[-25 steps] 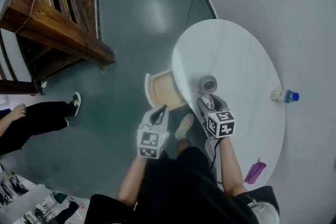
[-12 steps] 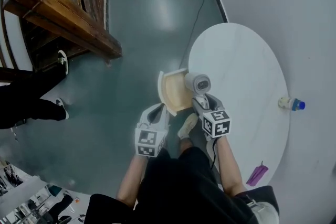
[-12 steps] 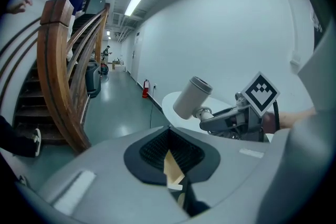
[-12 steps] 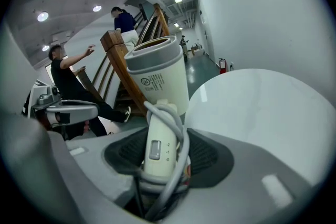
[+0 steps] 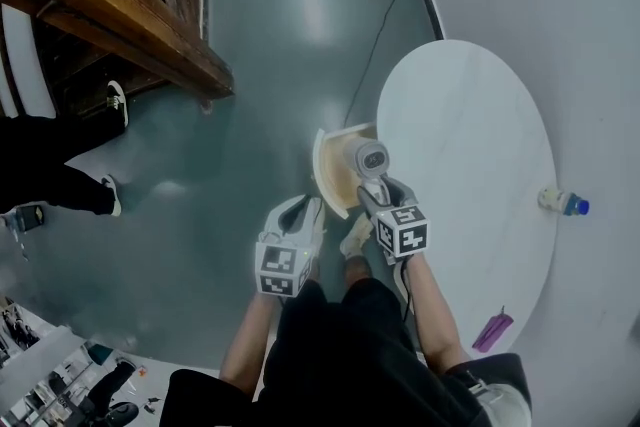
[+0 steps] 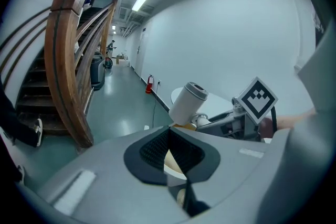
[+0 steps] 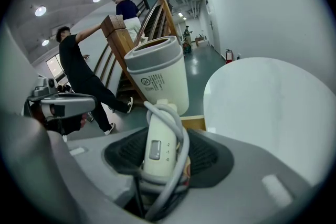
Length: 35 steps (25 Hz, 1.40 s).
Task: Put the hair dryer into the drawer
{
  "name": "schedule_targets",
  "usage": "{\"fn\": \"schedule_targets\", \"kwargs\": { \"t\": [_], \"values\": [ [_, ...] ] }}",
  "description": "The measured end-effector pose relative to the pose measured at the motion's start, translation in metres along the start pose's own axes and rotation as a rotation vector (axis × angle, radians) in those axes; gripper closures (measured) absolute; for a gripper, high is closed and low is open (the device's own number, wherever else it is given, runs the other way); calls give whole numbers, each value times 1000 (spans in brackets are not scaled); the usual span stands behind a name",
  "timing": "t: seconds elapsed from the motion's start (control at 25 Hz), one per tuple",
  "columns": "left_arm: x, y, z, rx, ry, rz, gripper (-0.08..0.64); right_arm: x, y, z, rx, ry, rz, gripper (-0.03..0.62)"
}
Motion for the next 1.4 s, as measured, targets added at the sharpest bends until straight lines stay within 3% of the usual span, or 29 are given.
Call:
{"fn": "schedule_targets", "kwargs": {
  "t": [0.76,1.4],
  "values": [
    [34,-51,36,-98,-47,-19,552,94,1,58,-1,-188,-24,369],
    [71,-74,66,-116,-103,-24,552,153,20,100,10,-346,-17,370]
  ]
}}
Point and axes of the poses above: the fingertips, and each gripper's own axes: x forward along the fingers, y to its right, z out of its underside, the point moved 3 cm from there along -x, backward along the fingers, and after that the axes turned 12 degrees about -x, right-handed, at the moved point
